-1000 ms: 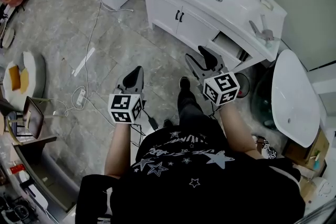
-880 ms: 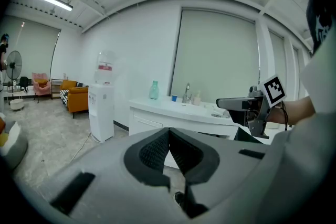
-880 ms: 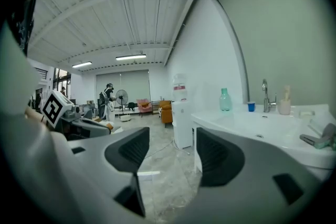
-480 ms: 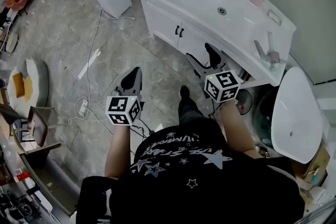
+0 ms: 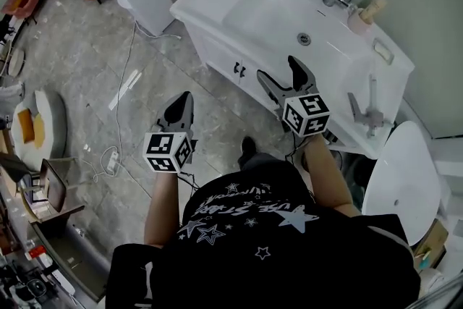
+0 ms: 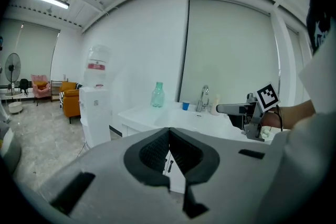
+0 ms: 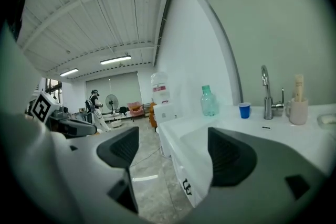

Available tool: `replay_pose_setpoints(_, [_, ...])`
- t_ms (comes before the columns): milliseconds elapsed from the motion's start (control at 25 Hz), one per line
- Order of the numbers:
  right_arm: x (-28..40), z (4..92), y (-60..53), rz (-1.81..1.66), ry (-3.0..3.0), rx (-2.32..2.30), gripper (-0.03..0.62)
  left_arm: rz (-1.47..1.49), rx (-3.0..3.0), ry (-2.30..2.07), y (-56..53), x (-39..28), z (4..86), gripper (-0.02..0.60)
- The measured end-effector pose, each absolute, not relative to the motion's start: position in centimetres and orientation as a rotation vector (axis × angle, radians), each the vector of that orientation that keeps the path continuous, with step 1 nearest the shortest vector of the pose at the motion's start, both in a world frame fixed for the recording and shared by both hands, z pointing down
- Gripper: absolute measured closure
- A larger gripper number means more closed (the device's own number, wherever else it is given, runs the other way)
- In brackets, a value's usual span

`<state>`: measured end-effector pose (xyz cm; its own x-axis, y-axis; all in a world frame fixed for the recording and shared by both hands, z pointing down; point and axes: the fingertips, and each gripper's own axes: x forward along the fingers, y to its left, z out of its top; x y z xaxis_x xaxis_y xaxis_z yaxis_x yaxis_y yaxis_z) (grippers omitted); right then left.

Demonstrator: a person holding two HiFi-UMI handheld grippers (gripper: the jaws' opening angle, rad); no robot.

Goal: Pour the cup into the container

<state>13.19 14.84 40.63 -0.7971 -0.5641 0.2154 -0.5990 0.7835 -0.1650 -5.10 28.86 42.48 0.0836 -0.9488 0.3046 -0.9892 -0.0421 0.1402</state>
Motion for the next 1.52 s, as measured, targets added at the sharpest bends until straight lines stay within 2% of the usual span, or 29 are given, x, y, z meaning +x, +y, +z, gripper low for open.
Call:
replay_pose_setpoints(360, [14.0,41.8,5.5,0.372,-2.797,0.947,0.195,0.199,2.063,-1.958,20.2,-6.1,42.0,0.571])
replay_pose_setpoints(840, [15.8,43.7,-0.6,0.412,-2.708,1.127,0.201,0.21,2.133,-1.88,13.4,-7.4,42.4,0.571])
replay_pose_setpoints(1120, [17.0,45.3,-8.4,0.366,-2.587,1.386,0.201,0.268,2.235,-1.81,2.9,-11.0,43.0,0.571])
replay_pose_setpoints(1520, [18.7,47.1,-17.4,0.405,-2.36,1.672,0.21,0.302,2.417,-1.566,-12.8,-12.7,42.2,0.571])
